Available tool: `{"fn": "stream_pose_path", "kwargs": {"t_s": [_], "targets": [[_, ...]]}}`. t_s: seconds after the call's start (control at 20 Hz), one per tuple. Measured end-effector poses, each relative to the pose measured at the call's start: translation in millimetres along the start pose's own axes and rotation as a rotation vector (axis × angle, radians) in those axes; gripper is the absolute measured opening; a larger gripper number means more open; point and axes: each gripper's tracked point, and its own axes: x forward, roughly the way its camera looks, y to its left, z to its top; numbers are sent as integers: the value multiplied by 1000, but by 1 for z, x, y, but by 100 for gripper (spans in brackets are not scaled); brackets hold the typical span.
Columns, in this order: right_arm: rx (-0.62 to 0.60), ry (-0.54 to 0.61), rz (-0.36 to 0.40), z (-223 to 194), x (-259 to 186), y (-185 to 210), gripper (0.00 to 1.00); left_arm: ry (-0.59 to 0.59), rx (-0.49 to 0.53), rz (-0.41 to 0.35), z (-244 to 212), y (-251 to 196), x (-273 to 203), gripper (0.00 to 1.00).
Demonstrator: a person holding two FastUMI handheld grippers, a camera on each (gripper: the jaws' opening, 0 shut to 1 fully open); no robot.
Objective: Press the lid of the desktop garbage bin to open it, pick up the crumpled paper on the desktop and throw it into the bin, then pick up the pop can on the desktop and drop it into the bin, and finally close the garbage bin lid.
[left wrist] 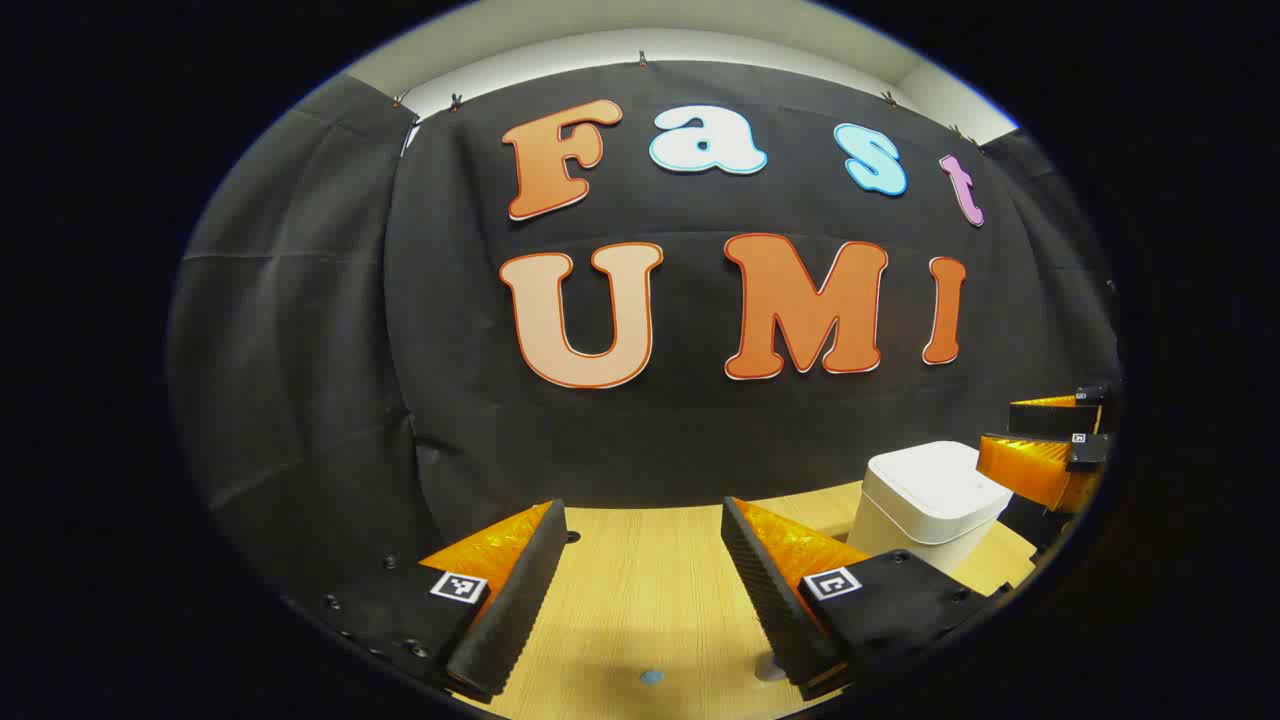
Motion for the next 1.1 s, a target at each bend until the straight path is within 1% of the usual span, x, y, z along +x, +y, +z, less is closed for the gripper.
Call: {"fn": "stream_pose_path", "kwargs": {"t_s": [0.3, 0.35, 0.4, 0.45, 0.7, 0.8, 1.0, 1.05, 1.1], "targets": [[-18, 0, -20, 1, 3, -10, 96, -6, 5, -7, 1, -4, 2, 99], [-17, -1, -26, 1, 4, -13, 96, -6, 5, -9, 0, -4, 3, 100], [-15, -1, -31, 1, 5, -17, 96, -1, 8, -5, -1, -3, 5, 99], [-12, -9, -46, 2, 5, -22, 96, 2, 13, -1, -2, -3, 6, 100], [-13, -13, -94, 5, 11, -42, 95, -3, 31, 0, 1, -4, 11, 100], [-20, -15, -115, 7, 11, -53, 90, -1, 31, -2, 0, -5, 11, 99], [-27, -16, -168, 9, 15, -79, 86, 10, 38, 7, -5, -5, 12, 100], [-22, -13, -181, 8, 16, -85, 82, 12, 40, 10, -5, -5, 12, 100], [-14, -5, -186, 6, 17, -90, 77, 12, 44, 11, -4, -6, 12, 100]]}}
